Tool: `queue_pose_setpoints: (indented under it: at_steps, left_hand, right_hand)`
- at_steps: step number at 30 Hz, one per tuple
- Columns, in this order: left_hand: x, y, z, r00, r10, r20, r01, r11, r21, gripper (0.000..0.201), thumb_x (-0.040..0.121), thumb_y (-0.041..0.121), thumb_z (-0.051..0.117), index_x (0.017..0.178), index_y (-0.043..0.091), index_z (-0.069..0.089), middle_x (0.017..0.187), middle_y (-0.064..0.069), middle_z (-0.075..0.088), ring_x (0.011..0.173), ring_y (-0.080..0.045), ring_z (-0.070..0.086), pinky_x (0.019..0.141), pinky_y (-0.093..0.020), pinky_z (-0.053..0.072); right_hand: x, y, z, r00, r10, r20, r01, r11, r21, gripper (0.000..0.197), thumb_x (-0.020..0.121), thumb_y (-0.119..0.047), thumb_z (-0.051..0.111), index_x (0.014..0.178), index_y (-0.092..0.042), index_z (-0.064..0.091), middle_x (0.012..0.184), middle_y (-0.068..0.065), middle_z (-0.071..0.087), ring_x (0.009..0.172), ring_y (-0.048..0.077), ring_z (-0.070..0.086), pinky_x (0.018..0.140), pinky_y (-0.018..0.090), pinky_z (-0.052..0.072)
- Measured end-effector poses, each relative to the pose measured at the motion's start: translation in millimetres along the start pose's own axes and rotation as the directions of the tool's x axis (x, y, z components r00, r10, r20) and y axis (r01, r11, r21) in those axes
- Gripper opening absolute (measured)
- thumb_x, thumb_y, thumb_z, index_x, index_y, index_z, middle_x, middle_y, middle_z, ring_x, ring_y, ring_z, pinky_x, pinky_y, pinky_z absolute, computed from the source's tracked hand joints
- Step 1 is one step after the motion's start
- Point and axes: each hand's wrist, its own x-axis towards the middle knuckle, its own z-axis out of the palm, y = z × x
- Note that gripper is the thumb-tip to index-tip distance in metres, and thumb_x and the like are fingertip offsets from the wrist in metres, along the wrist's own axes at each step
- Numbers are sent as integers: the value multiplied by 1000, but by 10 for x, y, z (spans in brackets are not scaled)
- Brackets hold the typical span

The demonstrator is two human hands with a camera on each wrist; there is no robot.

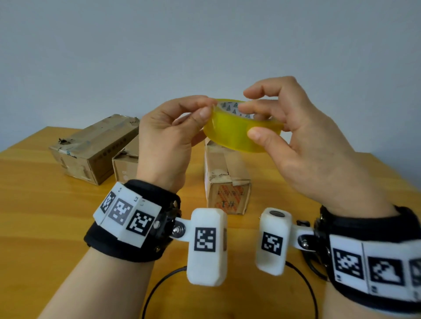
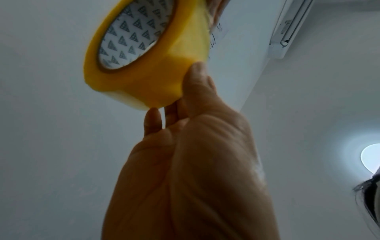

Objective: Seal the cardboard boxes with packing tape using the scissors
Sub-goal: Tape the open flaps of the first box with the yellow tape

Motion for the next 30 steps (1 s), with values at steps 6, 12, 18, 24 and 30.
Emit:
queue_pose_setpoints:
  at_steps: [6,12,18,24,30]
  left_hand:
    - [36,76,-77,997,-56,-50,52,997,-64,9,88,6,66,94,9,72,100,-6,73,91,-19,70,73,-29,56]
    - [29,109,-96,997,5,-81,-3,1000,18,10,88,4,66,90,11,73,97,-2,76,98,-18,70,84,-35,58]
    - [46,141,-136,1000,23,-19,-20,989,149,16,90,1,64,87,14,70,93,-2,76,97,-14,71,85,-33,57]
    - [50,170,-139,972,-225,64,221,973,66,10,94,2,56,89,6,65,80,-12,73,94,-29,73,78,-33,61]
    - [40,196,-98,921,-359,148,370,928,-51,10,91,12,61,86,4,58,72,-7,68,95,-31,73,80,-34,61]
  right_hand:
    - [36,67,51,987,63,145,-49,994,-95,62,63,-59,78,113,-62,44,125,-25,49,121,8,43,93,35,39]
    - [32,54,37,995,-5,95,15,994,-105,35,73,-44,72,98,-52,50,102,-27,57,110,-6,44,73,7,31]
    - [-42,124,-124,996,91,14,-89,991,-103,37,77,-27,74,99,-46,51,105,-38,45,102,-10,44,69,8,31]
    - [3,240,-70,992,70,-101,-87,981,-174,44,84,-11,69,98,-44,44,102,-36,44,98,-6,43,69,9,31]
    - [41,365,12,935,52,-351,-108,984,-142,46,85,-9,69,117,-36,50,111,-5,53,92,8,46,71,15,36]
